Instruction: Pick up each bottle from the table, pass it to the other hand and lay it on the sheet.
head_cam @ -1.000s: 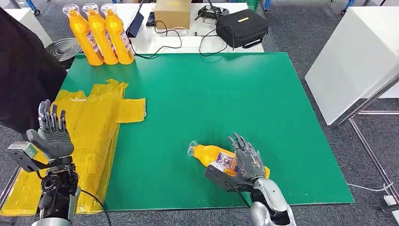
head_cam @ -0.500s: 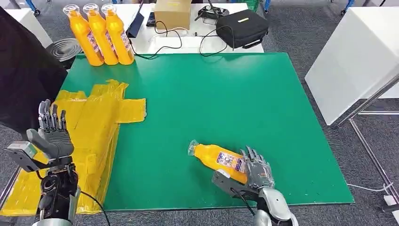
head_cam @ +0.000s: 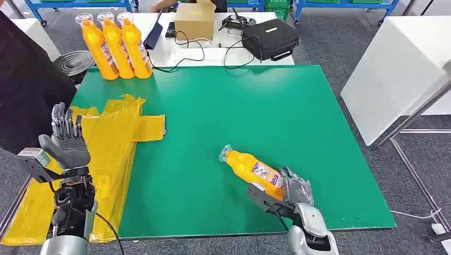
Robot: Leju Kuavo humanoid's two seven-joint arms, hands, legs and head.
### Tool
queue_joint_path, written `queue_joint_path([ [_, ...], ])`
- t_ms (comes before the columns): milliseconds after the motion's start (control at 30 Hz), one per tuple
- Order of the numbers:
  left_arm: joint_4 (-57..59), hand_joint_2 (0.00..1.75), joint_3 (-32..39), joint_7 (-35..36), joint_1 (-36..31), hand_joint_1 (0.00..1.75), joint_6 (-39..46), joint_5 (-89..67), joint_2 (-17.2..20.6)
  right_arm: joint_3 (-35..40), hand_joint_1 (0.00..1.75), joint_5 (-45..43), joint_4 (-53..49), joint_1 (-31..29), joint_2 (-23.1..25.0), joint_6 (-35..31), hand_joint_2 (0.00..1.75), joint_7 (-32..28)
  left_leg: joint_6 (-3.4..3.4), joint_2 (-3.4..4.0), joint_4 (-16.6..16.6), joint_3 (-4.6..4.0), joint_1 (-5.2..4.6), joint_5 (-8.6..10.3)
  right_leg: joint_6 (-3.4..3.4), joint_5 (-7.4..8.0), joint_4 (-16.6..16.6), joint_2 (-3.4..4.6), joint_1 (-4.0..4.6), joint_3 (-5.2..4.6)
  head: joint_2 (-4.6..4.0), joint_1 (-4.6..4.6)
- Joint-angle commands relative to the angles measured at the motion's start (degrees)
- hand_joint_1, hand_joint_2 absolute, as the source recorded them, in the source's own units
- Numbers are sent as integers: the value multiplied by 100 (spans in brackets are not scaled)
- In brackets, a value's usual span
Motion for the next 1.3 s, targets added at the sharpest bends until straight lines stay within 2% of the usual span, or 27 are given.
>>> queue_joint_path([
  [33, 678, 0, -94, -48, -392, 0, 73, -37, -75, -586, 175, -70, 1035, 379, 38, 115, 175, -246, 18, -35, -2, 9, 3, 6, -15, 3, -12, -34, 4, 26, 0, 2],
  [100, 719, 0, -87, -85, -413, 0, 79, -39, -57, -652, 175, -212, 1120, 286, 43, 89, 175, -447, 30, -58, -13, -30, -3, 31, -23, -4, -23, -56, 0, -3, 0, 4],
  [133, 734, 0, -81, -91, -419, 0, 77, -41, -49, -678, 175, -344, 1135, 235, 43, 59, 175, -622, 23, -31, 4, 32, 7, 0, -12, -41, -9, -31, 8, 55, 0, 0],
  [200, 744, 0, -76, -97, -419, 0, 71, -42, -38, -702, 175, -416, 1139, 177, 33, 57, 175, -699, 30, -44, 0, 2, -1, 9, -16, -25, -10, -41, 2, 29, 0, 2],
  [233, 747, 0, -75, -98, -418, 0, 69, -41, -36, -704, 175, -420, 1140, 165, 31, 61, 175, -702, 24, -31, 17, 47, 3, -18, -13, -38, 3, -30, 5, 70, 0, 4],
  [267, 747, 0, -75, -98, -418, 0, 69, -41, -36, -704, 175, -420, 1140, 165, 31, 61, 175, -702, 31, -36, 10, 24, -1, -4, -17, -23, -5, -35, 3, 49, 0, 2],
  [300, 747, 0, -75, -98, -418, 0, 69, -41, -36, -704, 175, -420, 1140, 165, 31, 61, 175, -702, 27, -21, 16, 51, 1, -26, -14, -32, 0, -25, 3, 78, 0, 4],
  [333, 748, 0, -75, -99, -418, 0, 69, -41, -39, -703, 175, -418, 1145, 176, 31, 59, 175, -701, 30, -29, 12, 14, -6, -11, -15, -22, 2, -33, -3, 48, 0, 2],
  [367, 754, 0, -76, -106, -419, 0, 67, -49, -38, -701, 175, -572, 1136, 164, 38, 63, 175, -868, 22, -19, 9, 56, 3, -29, -14, -31, -7, -24, 5, 86, 0, 0],
  [400, 782, 0, -89, -103, -429, 0, 38, -49, -29, -722, 175, -801, 1123, 116, 50, 77, 175, -1128, 31, -41, -9, -1, -10, -1, -23, -14, -15, -42, -5, 30, 0, 2],
  [467, 1041, 0, -144, 40, -536, 0, -180, 41, 9, -673, 175, -1407, 1051, -126, 56, 62, 175, -1666, 7, -16, 11, 85, 2, -38, -11, -41, -4, -20, 3, 106, 0, 0],
  [500, 1255, 0, -158, 165, -623, 0, -457, 224, 20, -636, 175, -1696, 1018, -287, 78, 85, 175, -1861, 9, -23, 7, 65, -2, -27, -13, -31, -7, -26, 1, 86, 0, 2],
  [533, 1469, 0, -209, 266, -705, 0, -570, 281, 25, -584, 175, -1955, 983, -460, 118, 83, 175, -2063, 6, -8, 17, 102, 7, -45, -12, -46, 0, -11, 7, 120, 0, 2],
  [600, 1934, 0, -361, 395, -902, 0, -735, 335, -35, -480, 175, -2536, 775, -926, 337, 56, 175, -2400, 10, -8, 4, 52, -7, -23, -16, -27, -3, -8, -5, 64, 0, 4],
  [633, 2111, 0, -416, 453, -976, 0, -800, 390, -74, -376, 175, -2679, 625, -1136, 421, 41, 175, -2433, 2, 8, 6, 85, -1, -42, -10, -39, -3, 5, -2, 108, 0, 4],
  [667, 2226, 175, -515, 474, -1026, 0, -748, 367, -130, -316, 175, -2985, 445, -1410, 560, 85, 175, -2480, 12, 12, -7, 66, -7, -25, -14, -18, -10, 11, -7, 121, 0, 0],
  [733, 2322, 175, -674, 487, -1137, 0, -770, 369, -248, -204, 175, -3236, 252, -1857, 720, 127, 175, -2341, 12, 12, 11, 51, -11, -12, 1, -2, 14, 13, -12, 121, 0, 0],
  [767, 2327, 175, -703, 499, -1163, 0, -774, 359, -273, -202, 175, -3263, 237, -1938, 750, 129, 175, -2315, 11, 6, 18, 18, -14, -2, -5, 1, 28, 11, -14, 91, 0, 0],
  [833, 2378, 175, -948, 605, -1378, 0, -719, 408, -404, 78, 175, -3567, 426, -2597, 792, 129, 175, -2038, 13, -3, 19, -57, -16, 31, 18, 22, 34, 8, -16, 20, 0, -4],
  [933, 2367, 175, -1180, 749, -1471, 0, -950, 496, -458, 251, 175, -3820, 444, -2912, 948, 6, 175, -2089, 10, -5, 24, -125, -12, 57, 5, 51, 33, 4, -10, -48, 0, -2],
  [1067, 2237, 175, -1596, 951, -1503, 0, -1153, 783, -567, 880, 175, -4296, 1061, -3367, 988, -529, 175, -1847, 15, -11, 20, -141, -17, 62, 8, 48, 31, -5, -13, -61, 0, 0],
  [1200, 2138, 175, -1738, 1042, -1491, 0, -1110, 909, -610, 1124, 175, -4504, 1445, -3464, 988, -898, 175, -1888, 12, -12, 13, -149, -13, 65, 11, 55, 20, -4, -9, -65, 0, 0],
  [1300, 1974, 175, -1919, 1130, -1495, 0, -1124, 1074, -639, 1783, 175, -5163, 2360, -3860, 988, -1303, 175, -1850, 13, -11, 14, -154, -15, 63, 9, 53, 22, -3, -11, -71, 0, 0],
])
